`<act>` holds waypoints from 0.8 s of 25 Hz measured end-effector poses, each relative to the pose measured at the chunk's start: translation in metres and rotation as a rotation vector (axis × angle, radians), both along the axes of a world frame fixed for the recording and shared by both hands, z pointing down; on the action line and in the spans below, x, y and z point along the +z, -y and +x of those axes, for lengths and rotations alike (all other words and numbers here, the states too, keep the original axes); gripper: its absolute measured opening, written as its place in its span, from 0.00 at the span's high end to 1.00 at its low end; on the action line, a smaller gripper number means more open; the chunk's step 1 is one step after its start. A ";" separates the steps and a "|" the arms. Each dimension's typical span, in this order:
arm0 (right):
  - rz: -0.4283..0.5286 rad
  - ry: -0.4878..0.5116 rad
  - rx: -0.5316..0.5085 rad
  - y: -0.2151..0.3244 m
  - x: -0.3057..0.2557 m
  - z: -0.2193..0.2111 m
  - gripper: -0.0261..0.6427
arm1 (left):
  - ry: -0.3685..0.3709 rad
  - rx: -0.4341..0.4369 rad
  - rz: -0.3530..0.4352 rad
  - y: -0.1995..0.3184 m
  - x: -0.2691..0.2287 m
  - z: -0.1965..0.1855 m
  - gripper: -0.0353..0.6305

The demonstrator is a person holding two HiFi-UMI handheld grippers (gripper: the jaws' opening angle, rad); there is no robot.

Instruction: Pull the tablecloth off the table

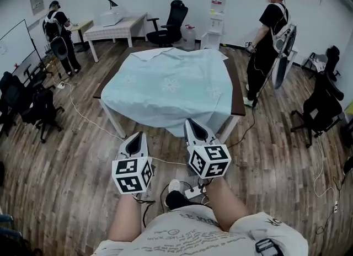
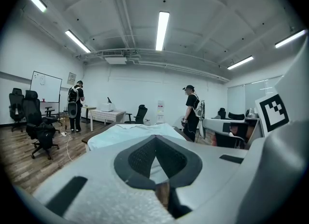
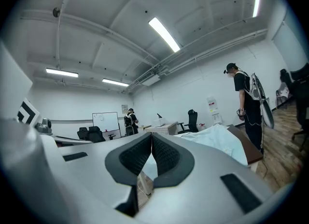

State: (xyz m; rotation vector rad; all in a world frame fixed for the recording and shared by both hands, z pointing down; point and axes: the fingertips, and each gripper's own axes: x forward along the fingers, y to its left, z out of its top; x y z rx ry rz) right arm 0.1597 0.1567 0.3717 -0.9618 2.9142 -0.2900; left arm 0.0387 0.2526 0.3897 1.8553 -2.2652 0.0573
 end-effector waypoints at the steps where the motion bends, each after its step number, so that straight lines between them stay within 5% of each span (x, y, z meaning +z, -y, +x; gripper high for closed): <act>1: -0.005 0.003 0.005 0.008 0.001 -0.004 0.94 | 0.005 0.005 -0.004 0.008 0.000 -0.005 0.93; 20: -0.070 0.029 0.037 0.216 0.012 -0.113 0.94 | 0.073 0.039 -0.044 0.217 -0.008 -0.127 0.93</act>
